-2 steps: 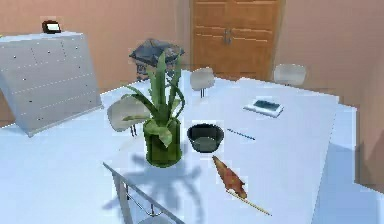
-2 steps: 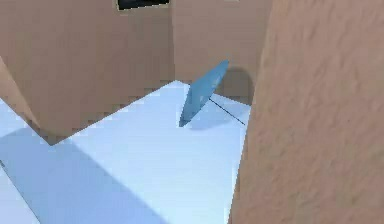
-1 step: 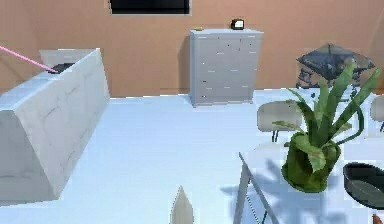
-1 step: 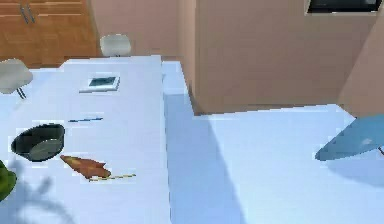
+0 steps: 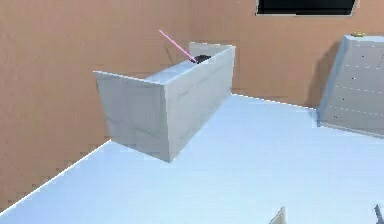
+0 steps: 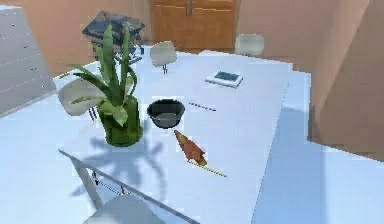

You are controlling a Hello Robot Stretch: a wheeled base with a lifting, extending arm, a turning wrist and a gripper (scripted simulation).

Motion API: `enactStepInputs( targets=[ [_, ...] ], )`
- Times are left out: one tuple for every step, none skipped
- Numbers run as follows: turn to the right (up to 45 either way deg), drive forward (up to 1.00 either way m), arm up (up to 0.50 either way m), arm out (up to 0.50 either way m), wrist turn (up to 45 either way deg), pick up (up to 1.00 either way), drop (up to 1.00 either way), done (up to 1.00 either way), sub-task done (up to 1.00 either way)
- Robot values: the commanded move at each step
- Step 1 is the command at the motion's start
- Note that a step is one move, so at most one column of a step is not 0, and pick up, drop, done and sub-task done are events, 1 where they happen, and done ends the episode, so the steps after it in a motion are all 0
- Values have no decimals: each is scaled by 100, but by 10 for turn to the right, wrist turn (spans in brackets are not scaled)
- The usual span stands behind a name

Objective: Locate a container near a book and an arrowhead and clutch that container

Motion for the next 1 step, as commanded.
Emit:
enactStepInputs(
  targets=[
    [450,0,0,0,0,0,0,0,0]
  ],
)
